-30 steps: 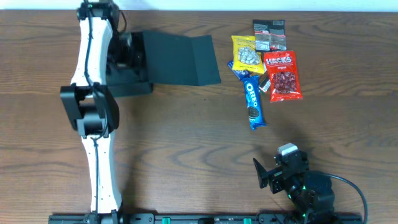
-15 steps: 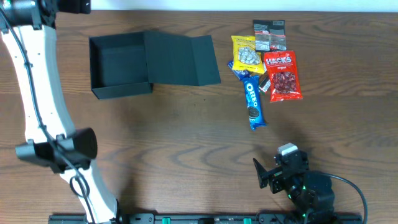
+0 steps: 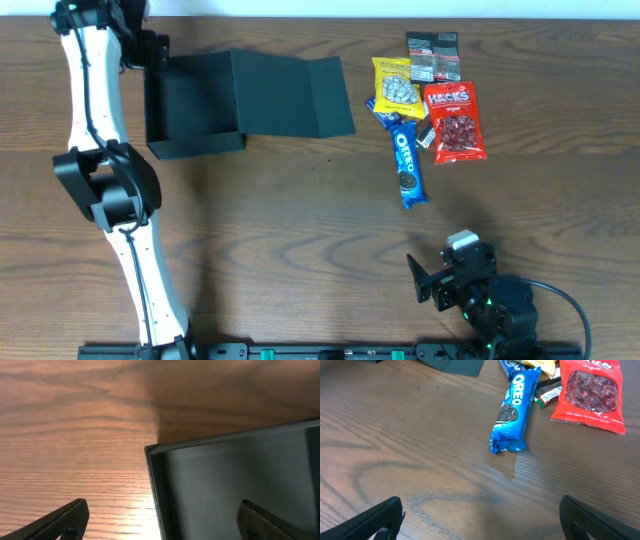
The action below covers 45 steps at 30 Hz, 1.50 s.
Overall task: Pack container
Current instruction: 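Grip the box wall with the left gripper and drag it toward the robot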
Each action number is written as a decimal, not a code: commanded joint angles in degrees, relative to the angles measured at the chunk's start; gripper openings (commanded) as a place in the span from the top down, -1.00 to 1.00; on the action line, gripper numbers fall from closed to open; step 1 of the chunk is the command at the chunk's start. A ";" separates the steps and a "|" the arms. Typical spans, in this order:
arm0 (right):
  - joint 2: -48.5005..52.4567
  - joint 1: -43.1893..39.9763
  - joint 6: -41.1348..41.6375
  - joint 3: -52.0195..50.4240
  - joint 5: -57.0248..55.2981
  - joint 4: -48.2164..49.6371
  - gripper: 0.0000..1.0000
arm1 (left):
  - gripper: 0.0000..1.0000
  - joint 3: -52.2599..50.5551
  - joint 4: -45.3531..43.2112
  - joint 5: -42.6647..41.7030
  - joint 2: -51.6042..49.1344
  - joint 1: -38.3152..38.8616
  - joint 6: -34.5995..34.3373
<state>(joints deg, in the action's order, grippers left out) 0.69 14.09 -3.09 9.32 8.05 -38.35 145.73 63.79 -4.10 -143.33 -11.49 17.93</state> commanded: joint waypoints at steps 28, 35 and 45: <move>-0.37 -0.83 0.92 -0.17 -0.28 -0.04 -0.98 | 0.88 0.26 11.06 6.03 -7.08 -2.40 -19.87; -0.37 -0.83 0.92 -0.17 -0.28 -0.04 -0.98 | 0.88 0.26 18.95 2.58 -5.33 -5.09 -25.88; -0.37 -0.83 0.92 -0.17 -0.28 -0.04 -0.98 | 0.88 -7.17 19.58 -0.57 8.66 -6.12 -26.51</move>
<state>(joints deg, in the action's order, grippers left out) 0.67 14.09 -3.09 9.32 8.08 -38.33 141.08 83.40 -3.44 -141.86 -17.72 -6.90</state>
